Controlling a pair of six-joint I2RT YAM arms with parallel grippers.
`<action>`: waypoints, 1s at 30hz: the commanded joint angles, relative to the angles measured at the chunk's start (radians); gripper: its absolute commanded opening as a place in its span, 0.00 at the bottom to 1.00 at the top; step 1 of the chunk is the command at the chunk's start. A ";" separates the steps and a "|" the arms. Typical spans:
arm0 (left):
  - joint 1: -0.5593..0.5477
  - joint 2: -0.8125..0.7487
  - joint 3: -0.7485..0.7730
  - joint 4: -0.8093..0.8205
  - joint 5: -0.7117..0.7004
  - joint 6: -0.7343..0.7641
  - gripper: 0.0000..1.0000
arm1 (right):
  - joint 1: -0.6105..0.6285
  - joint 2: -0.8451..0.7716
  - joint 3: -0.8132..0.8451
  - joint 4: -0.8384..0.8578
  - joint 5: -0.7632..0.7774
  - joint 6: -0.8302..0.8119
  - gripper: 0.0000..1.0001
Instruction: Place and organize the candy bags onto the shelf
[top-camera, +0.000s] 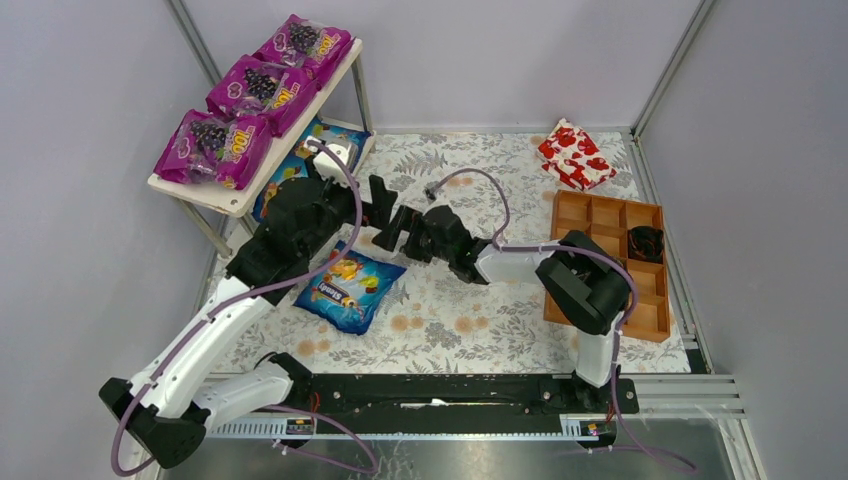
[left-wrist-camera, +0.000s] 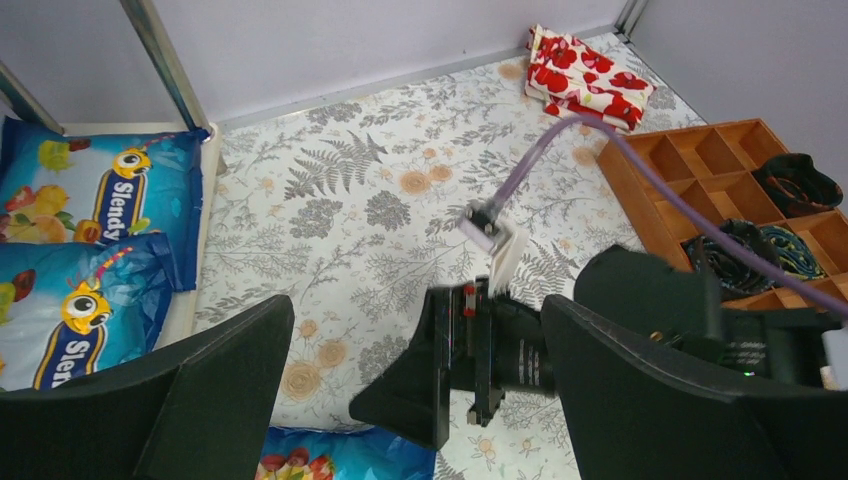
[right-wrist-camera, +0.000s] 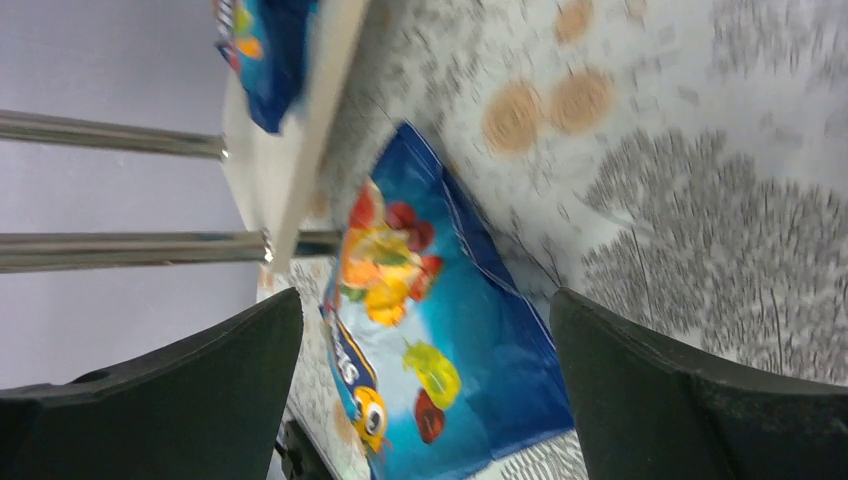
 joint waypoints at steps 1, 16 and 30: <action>-0.003 -0.070 0.010 0.042 -0.028 0.021 0.99 | 0.036 0.046 -0.064 0.085 -0.064 0.126 1.00; -0.002 -0.164 -0.079 0.093 0.038 0.002 0.99 | 0.083 0.102 -0.111 0.114 -0.181 0.125 0.82; -0.002 -0.147 -0.085 0.093 0.051 -0.002 0.99 | -0.065 0.062 -0.184 0.184 -0.361 0.066 0.06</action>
